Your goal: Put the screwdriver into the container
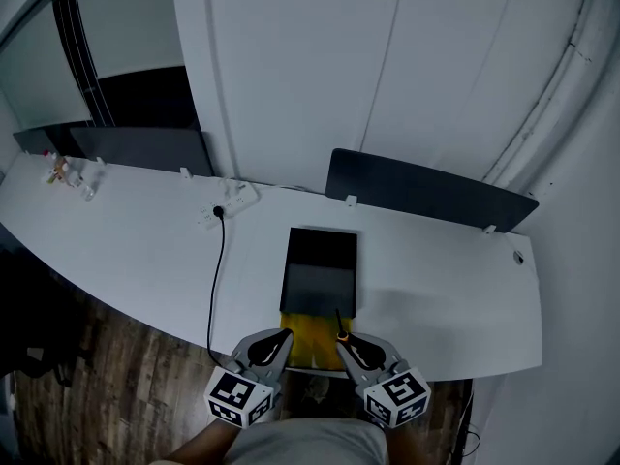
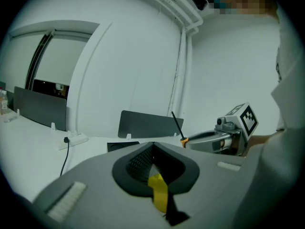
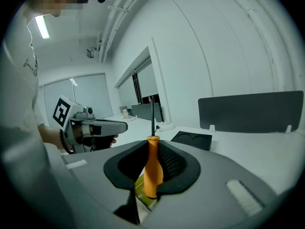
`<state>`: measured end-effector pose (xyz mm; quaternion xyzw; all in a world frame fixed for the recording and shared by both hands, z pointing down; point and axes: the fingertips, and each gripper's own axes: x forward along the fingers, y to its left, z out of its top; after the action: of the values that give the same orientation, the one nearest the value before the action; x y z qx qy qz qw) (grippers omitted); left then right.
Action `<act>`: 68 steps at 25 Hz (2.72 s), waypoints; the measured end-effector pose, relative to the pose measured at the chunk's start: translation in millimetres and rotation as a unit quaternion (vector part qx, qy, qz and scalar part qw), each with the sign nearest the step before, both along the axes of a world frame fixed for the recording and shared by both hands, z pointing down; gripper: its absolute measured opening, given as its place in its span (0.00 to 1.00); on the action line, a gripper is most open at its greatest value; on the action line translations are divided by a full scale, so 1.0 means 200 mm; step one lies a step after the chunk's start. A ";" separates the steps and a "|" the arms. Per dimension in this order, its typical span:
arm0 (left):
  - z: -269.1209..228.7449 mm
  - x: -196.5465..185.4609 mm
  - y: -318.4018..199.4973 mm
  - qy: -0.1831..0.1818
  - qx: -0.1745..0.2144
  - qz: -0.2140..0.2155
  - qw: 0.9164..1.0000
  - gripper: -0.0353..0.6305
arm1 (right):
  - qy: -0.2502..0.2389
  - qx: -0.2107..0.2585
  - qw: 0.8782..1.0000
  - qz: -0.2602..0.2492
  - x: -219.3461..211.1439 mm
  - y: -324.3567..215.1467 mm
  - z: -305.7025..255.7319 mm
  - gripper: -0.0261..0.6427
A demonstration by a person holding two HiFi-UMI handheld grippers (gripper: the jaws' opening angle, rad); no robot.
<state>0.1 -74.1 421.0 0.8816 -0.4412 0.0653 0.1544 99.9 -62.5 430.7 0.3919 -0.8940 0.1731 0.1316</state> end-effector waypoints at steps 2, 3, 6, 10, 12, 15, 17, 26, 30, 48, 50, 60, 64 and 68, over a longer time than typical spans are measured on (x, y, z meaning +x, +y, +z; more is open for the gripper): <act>-0.01 0.02 -0.04 -0.001 0.003 -0.009 1.000 0.06 | 0.000 0.002 1.000 -0.008 0.02 -0.05 0.00 0.17; -0.01 0.03 -0.06 -0.002 0.005 -0.014 1.000 0.06 | 0.000 0.003 1.000 -0.012 0.04 -0.07 0.00 0.17; -0.01 0.05 -0.11 -0.003 0.008 -0.028 1.000 0.06 | 0.000 0.004 1.000 -0.027 0.06 -0.12 0.01 0.17; -0.02 0.09 -0.15 -0.005 0.010 -0.043 0.999 0.06 | 0.000 0.003 0.999 -0.047 0.08 -0.18 0.01 0.17; -0.01 0.09 -0.16 -0.007 0.009 -0.049 0.999 0.06 | -0.001 0.002 0.999 -0.054 0.08 -0.20 0.02 0.17; 0.00 0.07 -0.16 -0.011 0.003 -0.056 0.998 0.06 | 0.000 -0.002 0.998 -0.059 0.07 -0.22 0.03 0.17; 0.00 0.06 -0.16 -0.013 0.000 -0.059 0.998 0.06 | 0.000 -0.006 0.998 -0.062 0.07 -0.22 0.05 0.17; 0.02 0.02 -0.18 -0.018 -0.011 -0.039 0.999 0.06 | 0.010 -0.021 0.998 -0.052 0.02 -0.22 0.08 0.17; 0.03 0.00 -0.21 -0.025 -0.015 -0.022 0.999 0.06 | 0.011 -0.037 0.999 -0.036 0.02 -0.24 0.12 0.17; 0.16 -0.08 -0.24 -0.007 -0.044 -0.003 0.999 0.06 | 0.067 -0.067 0.995 -0.032 -0.07 -0.22 0.27 0.17; 0.18 -0.08 -0.24 -0.006 -0.051 -0.001 0.999 0.06 | 0.073 -0.071 0.994 -0.033 -0.08 -0.22 0.30 0.17; 0.28 -0.12 -0.25 -0.006 -0.069 -0.004 0.998 0.06 | 0.116 -0.088 0.988 -0.056 -0.13 -0.20 0.46 0.17; 0.31 -0.13 -0.24 -0.009 -0.076 -0.001 0.997 0.06 | 0.133 -0.093 0.984 -0.071 -0.17 -0.18 0.53 0.17; 0.34 -0.14 -0.23 -0.012 -0.081 -0.004 0.997 0.06 | 0.152 -0.100 0.980 -0.080 -0.19 -0.17 0.62 0.17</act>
<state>-28.6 -119.4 489.2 0.8637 -0.4394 0.1105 0.2207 61.6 -97.4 553.8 0.3254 -0.8705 0.1887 0.3173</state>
